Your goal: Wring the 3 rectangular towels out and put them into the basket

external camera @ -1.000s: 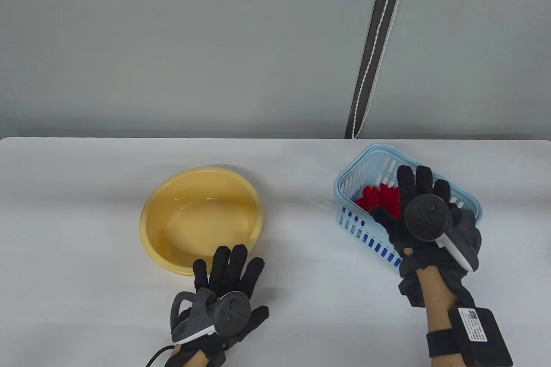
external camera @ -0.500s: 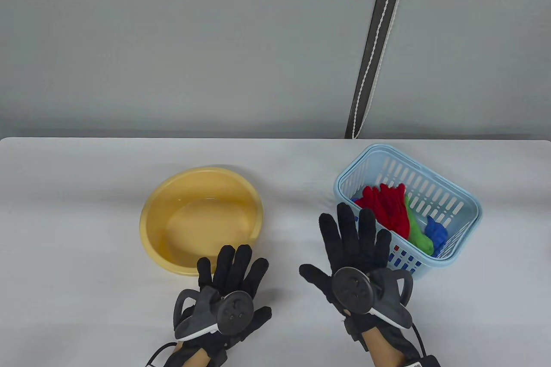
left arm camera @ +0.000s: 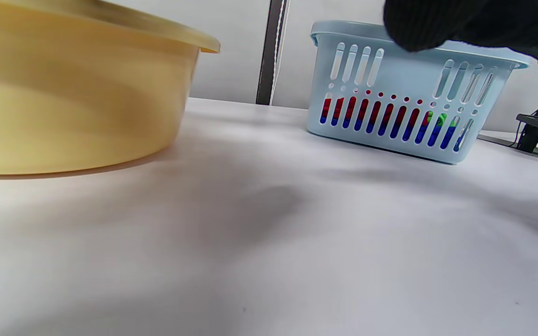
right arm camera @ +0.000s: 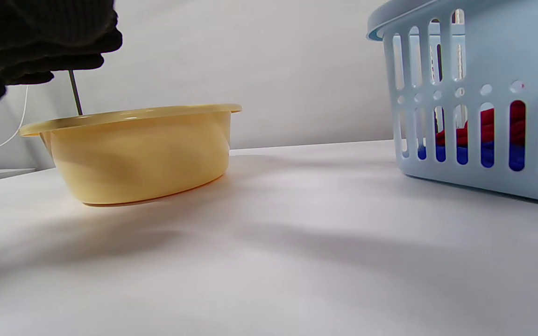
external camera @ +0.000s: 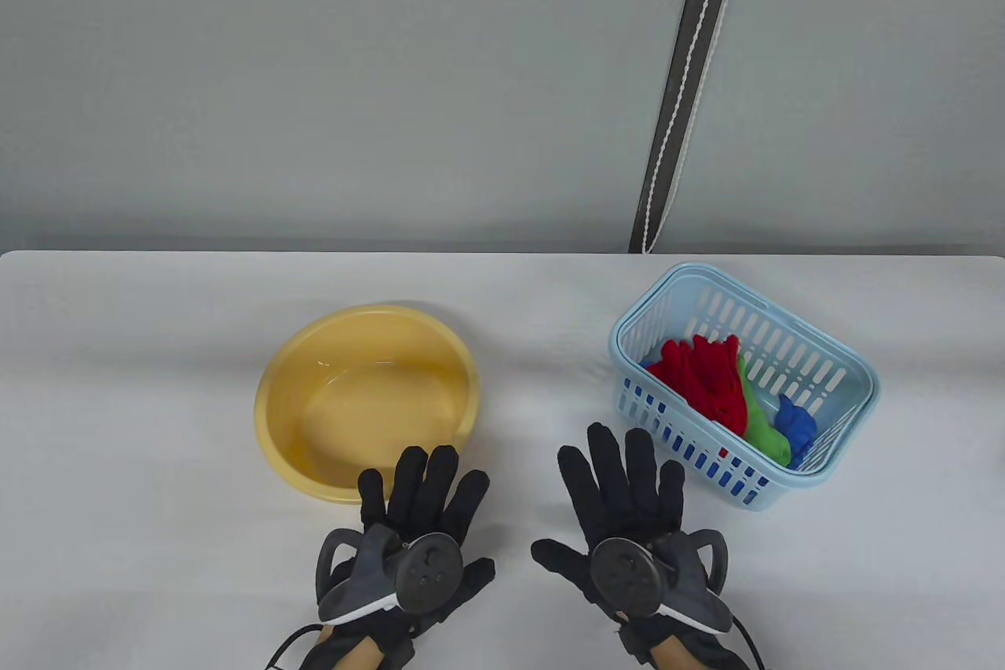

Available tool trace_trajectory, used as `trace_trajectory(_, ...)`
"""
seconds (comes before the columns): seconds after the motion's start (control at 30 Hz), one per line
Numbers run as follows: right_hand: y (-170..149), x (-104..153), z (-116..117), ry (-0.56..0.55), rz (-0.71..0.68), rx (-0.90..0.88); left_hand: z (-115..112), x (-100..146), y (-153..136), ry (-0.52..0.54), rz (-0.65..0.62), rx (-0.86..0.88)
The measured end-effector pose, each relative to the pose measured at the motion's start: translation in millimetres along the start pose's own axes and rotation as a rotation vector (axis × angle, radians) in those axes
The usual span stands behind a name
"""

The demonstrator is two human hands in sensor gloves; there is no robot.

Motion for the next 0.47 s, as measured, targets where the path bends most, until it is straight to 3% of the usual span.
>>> trace_trajectory(0.47,-0.8,-2.9,4.5,0.031,-0.001,0.001,0.6,1.8,-1.5,0.001,0.02,-0.002)
Point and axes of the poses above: the tracker on the back of each hand, its own y axis roughly to the thumb side, its own x axis roughly from the fingertips to the wrist, z = x × y, the point moved 1 cm from there along -x, roughly from the wrist to the fingertips, and after that the axes turned 3 degrees about z, right-handed, at the moved point
